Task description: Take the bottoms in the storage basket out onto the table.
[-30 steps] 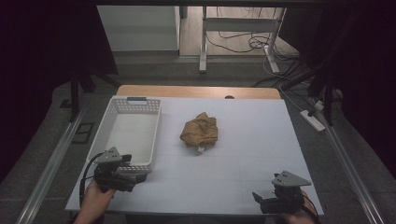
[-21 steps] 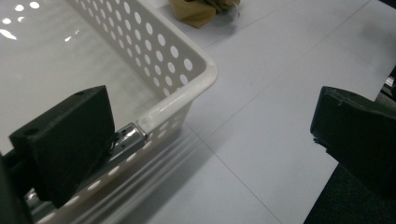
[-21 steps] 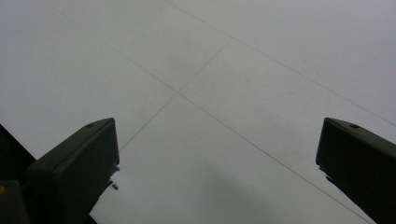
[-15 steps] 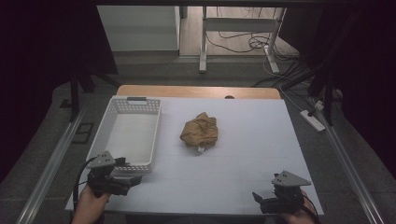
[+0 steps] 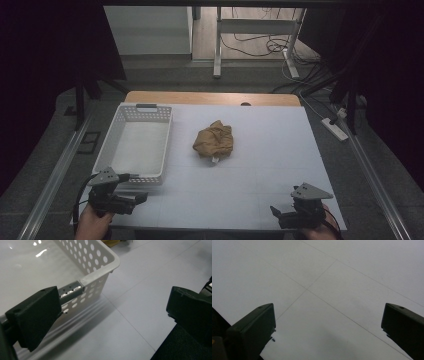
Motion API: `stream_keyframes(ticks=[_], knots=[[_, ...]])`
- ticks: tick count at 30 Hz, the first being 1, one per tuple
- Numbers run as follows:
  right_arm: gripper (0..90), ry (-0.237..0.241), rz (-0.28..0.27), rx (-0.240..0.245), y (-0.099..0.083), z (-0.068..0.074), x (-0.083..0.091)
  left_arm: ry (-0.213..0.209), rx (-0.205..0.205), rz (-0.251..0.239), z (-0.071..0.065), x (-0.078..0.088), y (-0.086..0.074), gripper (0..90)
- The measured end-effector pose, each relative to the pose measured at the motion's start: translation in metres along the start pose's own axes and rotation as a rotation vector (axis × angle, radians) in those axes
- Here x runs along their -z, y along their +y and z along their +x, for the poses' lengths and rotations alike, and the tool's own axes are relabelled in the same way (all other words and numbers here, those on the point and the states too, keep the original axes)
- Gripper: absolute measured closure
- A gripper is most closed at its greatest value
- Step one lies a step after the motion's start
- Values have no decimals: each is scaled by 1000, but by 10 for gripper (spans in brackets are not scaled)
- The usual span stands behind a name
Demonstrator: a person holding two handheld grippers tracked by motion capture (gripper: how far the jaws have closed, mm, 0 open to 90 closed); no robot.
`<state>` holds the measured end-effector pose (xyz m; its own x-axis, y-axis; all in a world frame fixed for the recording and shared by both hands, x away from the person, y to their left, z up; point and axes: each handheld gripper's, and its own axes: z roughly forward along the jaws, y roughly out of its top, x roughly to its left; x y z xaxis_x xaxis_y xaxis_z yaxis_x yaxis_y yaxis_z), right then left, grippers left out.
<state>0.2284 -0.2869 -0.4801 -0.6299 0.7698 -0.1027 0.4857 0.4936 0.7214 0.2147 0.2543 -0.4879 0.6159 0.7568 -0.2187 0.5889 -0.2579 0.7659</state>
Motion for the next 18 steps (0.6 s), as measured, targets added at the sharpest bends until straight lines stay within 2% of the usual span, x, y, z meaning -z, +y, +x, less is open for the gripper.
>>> stream_keyframes(ticks=[18], knots=[[0, 0, -1, -3, 0, 0, 0, 13, 26, 19, 4, 8, -20, 0]])
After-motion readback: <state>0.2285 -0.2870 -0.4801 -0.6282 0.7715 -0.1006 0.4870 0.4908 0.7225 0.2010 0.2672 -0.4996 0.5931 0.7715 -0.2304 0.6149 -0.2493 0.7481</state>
